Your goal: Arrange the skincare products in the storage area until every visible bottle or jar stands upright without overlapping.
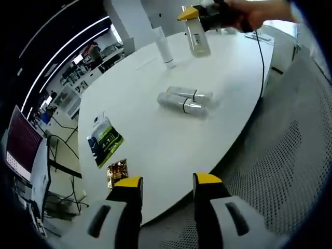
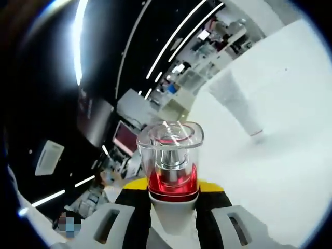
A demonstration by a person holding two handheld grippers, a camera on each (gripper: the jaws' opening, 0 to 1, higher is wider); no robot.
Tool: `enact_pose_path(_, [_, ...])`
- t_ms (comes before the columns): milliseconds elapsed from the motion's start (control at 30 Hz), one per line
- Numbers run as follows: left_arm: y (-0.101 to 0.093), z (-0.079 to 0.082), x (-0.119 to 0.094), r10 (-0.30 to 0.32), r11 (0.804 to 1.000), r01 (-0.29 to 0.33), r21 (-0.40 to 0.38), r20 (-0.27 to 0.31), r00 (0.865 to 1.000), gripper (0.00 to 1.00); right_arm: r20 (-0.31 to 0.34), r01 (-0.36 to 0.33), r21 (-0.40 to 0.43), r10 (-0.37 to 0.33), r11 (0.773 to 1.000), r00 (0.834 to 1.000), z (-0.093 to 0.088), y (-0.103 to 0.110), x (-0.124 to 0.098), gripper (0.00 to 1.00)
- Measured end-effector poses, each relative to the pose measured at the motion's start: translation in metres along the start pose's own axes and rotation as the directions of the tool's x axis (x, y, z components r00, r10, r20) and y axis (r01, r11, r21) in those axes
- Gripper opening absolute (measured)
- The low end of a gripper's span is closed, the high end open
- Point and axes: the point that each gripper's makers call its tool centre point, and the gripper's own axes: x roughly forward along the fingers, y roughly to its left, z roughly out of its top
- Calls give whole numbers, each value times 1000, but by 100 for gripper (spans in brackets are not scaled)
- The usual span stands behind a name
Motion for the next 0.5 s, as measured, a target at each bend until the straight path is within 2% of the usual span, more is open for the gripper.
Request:
enact_pose_path(167, [3, -2, 0, 14, 1000, -14, -1, -10, 1000, 32, 4, 42, -28, -42, 999, 999, 23, -23, -1, 30])
enact_pose_path(233, [4, -5, 0, 15, 1000, -15, 1, -20, 1000, 31, -9, 75, -56, -76, 996, 997, 32, -40, 0, 30])
enact_pose_path(333, [4, -7, 1, 14, 1000, -14, 4, -32, 999, 31, -16, 125, -73, -126, 989, 992, 41, -62, 2, 30])
enact_pose_path(500, [4, -8, 1, 14, 1000, -14, 8, -37, 999, 31, 0, 181, -100, -182, 978, 983, 56, -85, 3, 30])
